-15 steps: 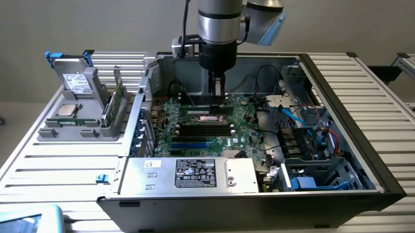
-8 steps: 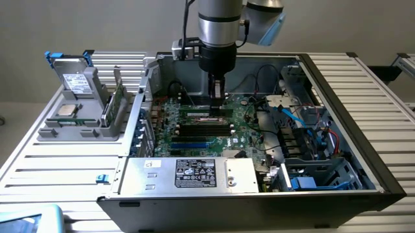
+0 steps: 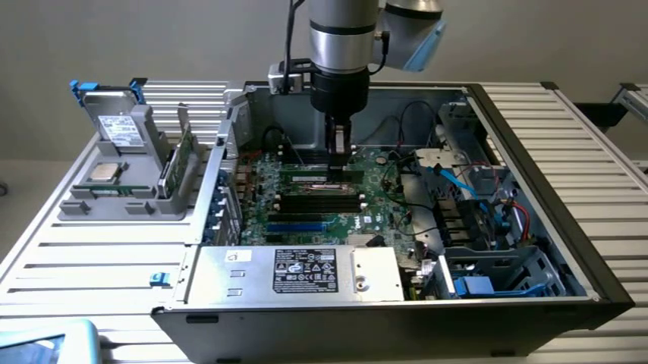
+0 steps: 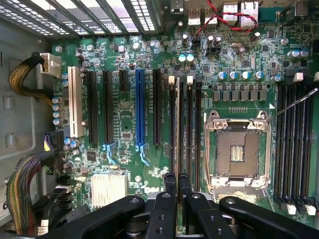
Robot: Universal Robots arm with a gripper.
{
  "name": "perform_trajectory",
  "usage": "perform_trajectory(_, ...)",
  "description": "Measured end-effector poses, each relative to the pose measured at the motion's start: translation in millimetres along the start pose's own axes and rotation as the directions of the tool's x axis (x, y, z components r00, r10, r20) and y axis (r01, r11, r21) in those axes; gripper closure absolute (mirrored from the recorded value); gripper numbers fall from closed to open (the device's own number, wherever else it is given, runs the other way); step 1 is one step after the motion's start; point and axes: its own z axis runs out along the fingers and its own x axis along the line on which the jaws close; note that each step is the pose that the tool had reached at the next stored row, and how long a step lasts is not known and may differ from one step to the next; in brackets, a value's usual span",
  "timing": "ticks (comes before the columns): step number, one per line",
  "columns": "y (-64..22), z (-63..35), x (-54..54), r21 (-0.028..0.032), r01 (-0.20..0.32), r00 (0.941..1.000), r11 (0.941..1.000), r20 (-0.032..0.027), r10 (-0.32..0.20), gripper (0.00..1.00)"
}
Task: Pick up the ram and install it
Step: 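Insert the ram into the slot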
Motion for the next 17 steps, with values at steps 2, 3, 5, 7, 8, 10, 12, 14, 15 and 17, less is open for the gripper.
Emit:
perform_trajectory(2, 0.0, 0.6, -0.1, 0.0002, 0.0, 1.0, 1.0, 0.0003, 0.0, 0.86)
perform_trajectory(3, 0.0, 1.2, -0.1, 0.0002, 0.0, 1.0, 1.0, 0.0003, 0.0, 0.86)
perform_trajectory(5, 0.1, 2.7, -0.3, 0.0001, 0.0, 1.0, 1.0, -0.0015, 0.0, 0.86)
perform_trajectory(7, 0.1, 4.8, -0.5, 0.0002, 0.0, 1.0, 1.0, -0.0086, 0.0, 0.86)
perform_trajectory(8, 0.1, 5.9, -0.6, 0.0002, 0.0, 0.9999, 1.0, -0.013, 0.0, 0.86)
perform_trajectory(10, 0.0, 8.0, -0.8, 0.0002, 0.0, 0.9998, 1.0, -0.02, 0.0, 0.86)
perform_trajectory(12, -0.3, 9.4, -0.9, -0.0006, 0.0, 0.9997, 1.0, -0.0246, 0.0, 0.86)
perform_trajectory(14, -0.6, 11.1, -1.1, -0.0008, 0.0, 0.9995, 1.0, -0.03, 0.0, 0.86)
perform_trajectory(15, -0.7, 12.2, -1.2, -0.0008, 0.0, 0.9995, 1.0, -0.0325, 0.0, 0.86)
perform_trajectory(17, -1.0, 14.6, -1.4, -0.0012, 0.0, 0.9993, 1.0, -0.0375, -0.001, 0.86)
